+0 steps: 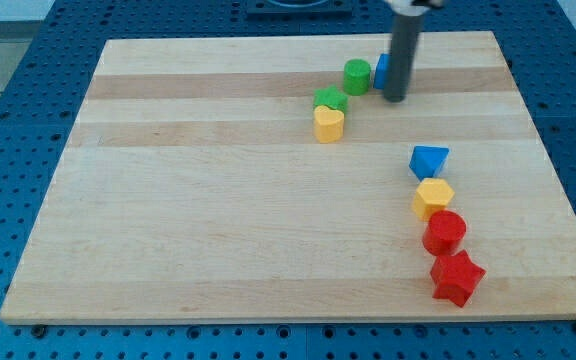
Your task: Push the green circle blue cube to the top right of the green star
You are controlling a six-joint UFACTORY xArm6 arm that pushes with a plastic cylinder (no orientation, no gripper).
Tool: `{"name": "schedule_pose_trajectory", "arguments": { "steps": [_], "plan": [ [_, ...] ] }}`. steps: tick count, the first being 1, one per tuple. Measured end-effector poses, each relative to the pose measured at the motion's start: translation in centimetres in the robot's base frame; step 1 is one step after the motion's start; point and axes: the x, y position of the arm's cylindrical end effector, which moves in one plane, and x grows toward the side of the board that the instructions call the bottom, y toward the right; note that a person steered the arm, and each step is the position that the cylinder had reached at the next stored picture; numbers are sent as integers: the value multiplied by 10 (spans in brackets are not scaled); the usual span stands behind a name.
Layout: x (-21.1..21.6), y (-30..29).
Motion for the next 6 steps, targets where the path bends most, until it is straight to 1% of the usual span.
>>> {"name": "schedule_pose_trajectory", "arguments": {
  "steps": [1, 2, 3, 4, 5, 6],
  "plan": [
    [-35, 12],
    [-62, -13],
    [-60, -38],
    [-61, -38],
    [-42, -46],
    [-32, -59]
  ]
}}
